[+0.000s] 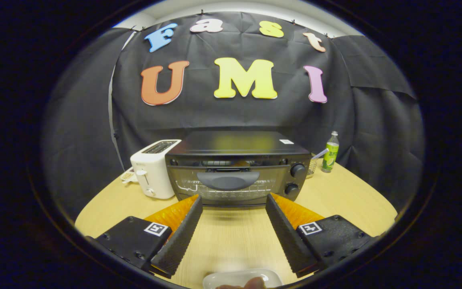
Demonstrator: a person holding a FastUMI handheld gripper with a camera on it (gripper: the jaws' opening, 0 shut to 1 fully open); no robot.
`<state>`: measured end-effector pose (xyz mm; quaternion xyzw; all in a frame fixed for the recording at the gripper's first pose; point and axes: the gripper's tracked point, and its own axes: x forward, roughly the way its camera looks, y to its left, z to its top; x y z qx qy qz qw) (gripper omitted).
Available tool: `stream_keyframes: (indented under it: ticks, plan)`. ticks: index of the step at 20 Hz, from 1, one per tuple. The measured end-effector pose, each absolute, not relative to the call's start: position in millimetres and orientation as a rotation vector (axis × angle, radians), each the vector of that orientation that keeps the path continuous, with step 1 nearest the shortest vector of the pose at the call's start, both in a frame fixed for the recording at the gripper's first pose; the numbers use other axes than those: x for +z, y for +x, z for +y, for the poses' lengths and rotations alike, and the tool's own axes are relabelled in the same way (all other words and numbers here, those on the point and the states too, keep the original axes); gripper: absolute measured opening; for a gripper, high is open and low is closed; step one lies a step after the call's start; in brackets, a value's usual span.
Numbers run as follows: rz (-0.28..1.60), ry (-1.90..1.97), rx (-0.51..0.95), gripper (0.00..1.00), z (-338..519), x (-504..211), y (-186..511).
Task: Open the toaster oven, put the food inside, and close the toaster oven door.
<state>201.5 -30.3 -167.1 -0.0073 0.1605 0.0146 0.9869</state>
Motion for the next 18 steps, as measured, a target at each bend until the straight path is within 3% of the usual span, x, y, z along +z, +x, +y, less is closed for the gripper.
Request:
stream_keyframes:
  ticks: [12, 18]
  plan:
    - [0.064, 0.017, -0.029, 1.00, -46, -18, 67]
    - [0.038, -0.018, 0.005, 1.00, -28, -26, 4]
